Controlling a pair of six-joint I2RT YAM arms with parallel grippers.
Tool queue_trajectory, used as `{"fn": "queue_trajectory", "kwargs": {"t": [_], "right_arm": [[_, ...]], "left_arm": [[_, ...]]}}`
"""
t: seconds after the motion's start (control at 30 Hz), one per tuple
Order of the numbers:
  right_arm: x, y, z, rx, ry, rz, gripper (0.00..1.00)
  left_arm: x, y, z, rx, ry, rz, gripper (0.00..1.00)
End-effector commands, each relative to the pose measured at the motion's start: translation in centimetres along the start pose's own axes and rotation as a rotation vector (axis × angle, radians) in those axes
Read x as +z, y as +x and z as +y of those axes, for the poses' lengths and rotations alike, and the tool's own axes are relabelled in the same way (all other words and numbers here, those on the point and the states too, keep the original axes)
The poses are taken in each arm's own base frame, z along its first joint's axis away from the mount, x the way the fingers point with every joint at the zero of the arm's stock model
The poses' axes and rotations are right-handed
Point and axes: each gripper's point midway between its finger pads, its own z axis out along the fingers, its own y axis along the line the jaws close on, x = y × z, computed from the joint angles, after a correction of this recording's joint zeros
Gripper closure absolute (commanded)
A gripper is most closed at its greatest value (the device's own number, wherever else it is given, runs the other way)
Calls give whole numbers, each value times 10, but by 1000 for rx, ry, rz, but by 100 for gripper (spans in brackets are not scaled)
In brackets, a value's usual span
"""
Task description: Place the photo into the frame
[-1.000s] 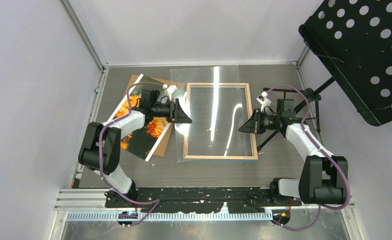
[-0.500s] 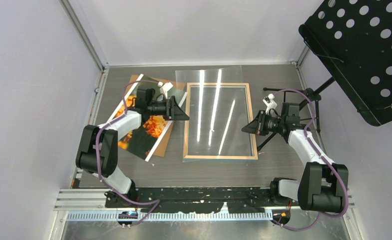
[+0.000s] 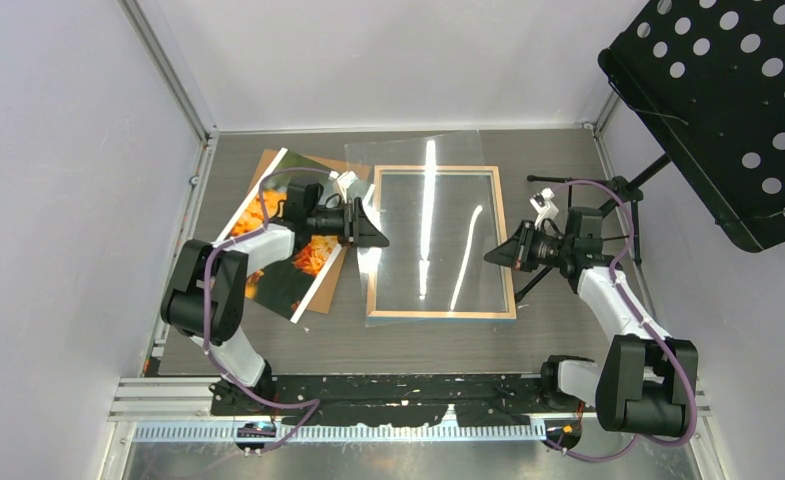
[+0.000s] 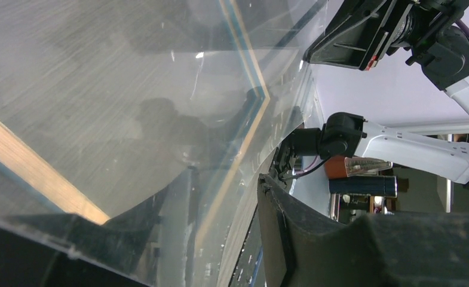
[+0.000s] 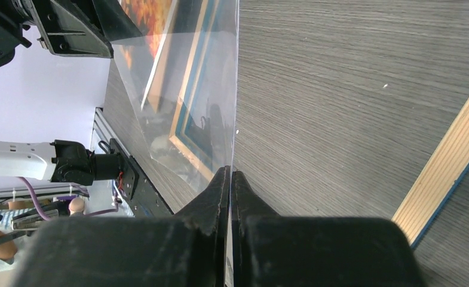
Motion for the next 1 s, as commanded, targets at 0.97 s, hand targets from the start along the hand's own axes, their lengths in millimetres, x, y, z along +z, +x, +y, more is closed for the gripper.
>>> {"fn": "queue_trajectory", "kwargs": {"t": [0.97], "right_arm": [[-10, -17, -1, -34, 2, -91, 94]], "left_arm": [[5, -27, -19, 42, 77, -50, 100]]}}
